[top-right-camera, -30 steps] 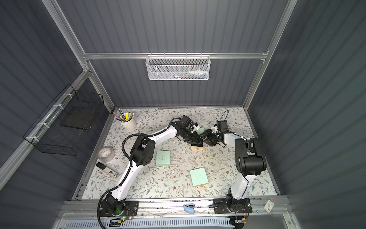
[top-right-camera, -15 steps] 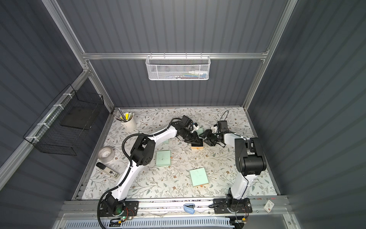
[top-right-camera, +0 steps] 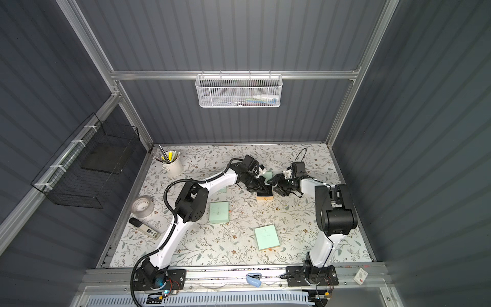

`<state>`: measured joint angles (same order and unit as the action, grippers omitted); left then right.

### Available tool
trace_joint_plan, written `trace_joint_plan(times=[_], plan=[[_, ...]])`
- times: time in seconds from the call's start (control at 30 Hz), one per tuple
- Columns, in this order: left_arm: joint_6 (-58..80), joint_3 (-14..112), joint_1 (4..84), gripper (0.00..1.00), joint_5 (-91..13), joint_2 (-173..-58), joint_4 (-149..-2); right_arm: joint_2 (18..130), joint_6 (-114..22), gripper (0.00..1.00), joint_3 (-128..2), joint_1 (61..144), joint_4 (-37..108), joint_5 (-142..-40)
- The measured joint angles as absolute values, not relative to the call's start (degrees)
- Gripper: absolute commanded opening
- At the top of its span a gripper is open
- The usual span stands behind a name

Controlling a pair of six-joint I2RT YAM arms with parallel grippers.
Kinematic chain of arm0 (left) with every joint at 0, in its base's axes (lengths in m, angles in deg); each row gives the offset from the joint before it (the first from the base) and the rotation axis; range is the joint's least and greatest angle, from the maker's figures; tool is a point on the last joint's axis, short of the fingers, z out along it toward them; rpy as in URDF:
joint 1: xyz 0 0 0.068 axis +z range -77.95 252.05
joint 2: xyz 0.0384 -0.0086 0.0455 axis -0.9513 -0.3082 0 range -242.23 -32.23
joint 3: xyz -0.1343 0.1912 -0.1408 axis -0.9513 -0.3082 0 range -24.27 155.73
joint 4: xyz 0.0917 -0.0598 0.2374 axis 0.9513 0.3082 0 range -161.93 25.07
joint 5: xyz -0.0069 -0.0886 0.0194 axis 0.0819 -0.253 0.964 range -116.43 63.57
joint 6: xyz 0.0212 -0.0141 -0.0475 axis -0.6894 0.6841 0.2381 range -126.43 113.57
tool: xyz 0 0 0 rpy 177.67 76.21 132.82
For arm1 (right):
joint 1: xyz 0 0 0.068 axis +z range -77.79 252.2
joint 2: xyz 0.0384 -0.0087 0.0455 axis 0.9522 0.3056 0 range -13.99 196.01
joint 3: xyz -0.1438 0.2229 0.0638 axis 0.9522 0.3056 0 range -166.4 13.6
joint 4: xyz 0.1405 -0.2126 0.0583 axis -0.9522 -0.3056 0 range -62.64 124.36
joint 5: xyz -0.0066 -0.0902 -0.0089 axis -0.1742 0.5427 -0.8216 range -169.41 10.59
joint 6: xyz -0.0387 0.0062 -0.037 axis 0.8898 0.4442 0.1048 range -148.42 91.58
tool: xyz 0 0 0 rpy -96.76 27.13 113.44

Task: Take out the earrings from the drawer-style jewelry box
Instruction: Pick up the earring from the drawer.

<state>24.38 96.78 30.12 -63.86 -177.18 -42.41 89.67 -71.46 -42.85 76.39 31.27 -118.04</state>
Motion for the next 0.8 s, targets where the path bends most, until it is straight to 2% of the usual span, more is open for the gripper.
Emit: trace_joint_plan(times=[0.37,0.8], plan=[[27.6,93.1,30.1,0.0,-65.5,-176.4,-46.8,89.7,-71.2,0.59,-42.8,76.4,30.4,-118.0],[28.4,88.0,30.1,0.0,-66.4,-170.5,-49.2,89.6,-71.2,0.61,-45.4,76.4,29.2,-118.0]])
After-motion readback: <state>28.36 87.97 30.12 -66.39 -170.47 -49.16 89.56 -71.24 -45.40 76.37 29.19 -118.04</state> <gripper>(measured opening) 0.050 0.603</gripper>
